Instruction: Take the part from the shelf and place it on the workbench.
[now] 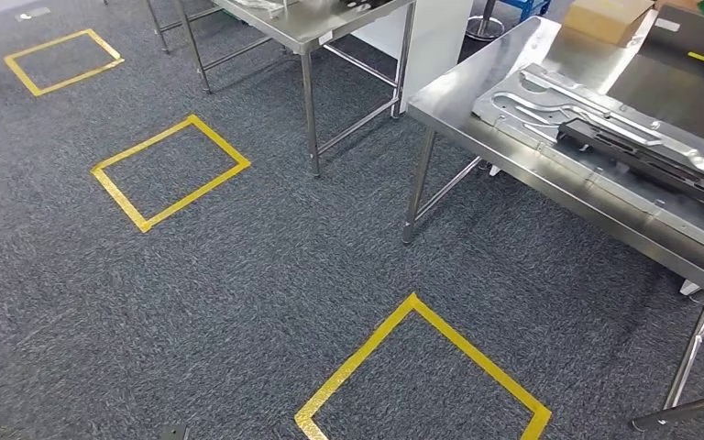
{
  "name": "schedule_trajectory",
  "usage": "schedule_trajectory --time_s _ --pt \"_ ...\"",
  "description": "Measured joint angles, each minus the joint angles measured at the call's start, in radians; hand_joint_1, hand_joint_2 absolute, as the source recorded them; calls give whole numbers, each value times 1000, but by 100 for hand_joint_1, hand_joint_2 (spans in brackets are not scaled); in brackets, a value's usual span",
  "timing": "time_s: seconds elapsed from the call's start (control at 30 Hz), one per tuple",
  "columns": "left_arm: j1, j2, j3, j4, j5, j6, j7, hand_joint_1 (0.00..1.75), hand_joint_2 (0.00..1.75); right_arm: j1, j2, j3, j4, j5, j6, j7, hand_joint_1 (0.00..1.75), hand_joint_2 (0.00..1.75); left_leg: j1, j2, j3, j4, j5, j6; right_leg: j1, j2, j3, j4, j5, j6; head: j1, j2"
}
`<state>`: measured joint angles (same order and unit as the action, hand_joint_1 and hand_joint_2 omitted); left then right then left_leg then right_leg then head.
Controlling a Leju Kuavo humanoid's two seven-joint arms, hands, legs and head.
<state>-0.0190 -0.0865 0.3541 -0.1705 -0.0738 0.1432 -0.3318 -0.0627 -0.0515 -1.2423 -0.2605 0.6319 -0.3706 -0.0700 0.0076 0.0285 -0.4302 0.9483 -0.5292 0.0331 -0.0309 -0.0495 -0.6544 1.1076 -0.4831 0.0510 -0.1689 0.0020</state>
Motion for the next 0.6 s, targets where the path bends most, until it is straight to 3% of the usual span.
schedule_trajectory --time_s 0.07,0.1,0.13,0.2,0.27,0.33,0.4,0.47,0.53,0.6 --pt "0 0 -2 0 -8 10 12 0 0 9 20 27 15 38 24 14 0 0 -6 -22 -24 4 16 5 3 39 -45 136 -85 -1 0 0" --pt "1 -1 -5 0 -13 14 17 0 0 12 28 43 20 57 39 17 0 0 -9 -34 -35 7 23 6 5 44 -53 178 -103 -4 0 0" --pt "2 -2 -7 0 -17 17 21 0 0 13 38 59 25 75 54 17 0 0 -11 -47 -44 11 28 5 7 46 -42 180 -100 -7 0 0" --pt "4 -4 -9 0 -19 26 21 0 0 14 53 90 33 105 80 10 0 0 -12 -72 -58 23 33 3 9 60 38 72 -51 -17 0 0" --pt "3 -6 -10 0 -18 34 16 0 0 14 63 113 37 123 98 -3 0 0 -13 -93 -70 35 35 -1 9 96 112 -55 -14 -28 0 0" --pt "1 -8 -10 0 -18 38 12 0 0 15 66 128 39 131 108 -11 0 0 -11 -113 -87 44 40 -12 12 118 128 -97 -15 -34 0 0" --pt "2 -8 -10 0 -18 39 10 0 0 15 70 141 41 135 113 -14 0 0 -7 -130 -100 49 43 -26 13 104 128 -104 -14 -43 0 0" --pt "5 -7 -10 0 -18 40 7 0 0 14 73 155 42 139 116 -16 0 0 -8 -104 -121 85 20 -36 10 80 131 -115 -8 -56 0 0" --pt "4 -7 -10 0 -18 40 3 0 0 15 77 170 43 147 123 -21 0 0 -6 -60 -176 196 -40 -44 10 53 132 -119 -6 -64 -1 0" --pt "4 -7 -10 0 -17 39 1 0 0 16 79 182 45 157 133 -26 0 0 0 -45 -235 317 -84 -52 13 25 130 -119 -7 -66 0 0"
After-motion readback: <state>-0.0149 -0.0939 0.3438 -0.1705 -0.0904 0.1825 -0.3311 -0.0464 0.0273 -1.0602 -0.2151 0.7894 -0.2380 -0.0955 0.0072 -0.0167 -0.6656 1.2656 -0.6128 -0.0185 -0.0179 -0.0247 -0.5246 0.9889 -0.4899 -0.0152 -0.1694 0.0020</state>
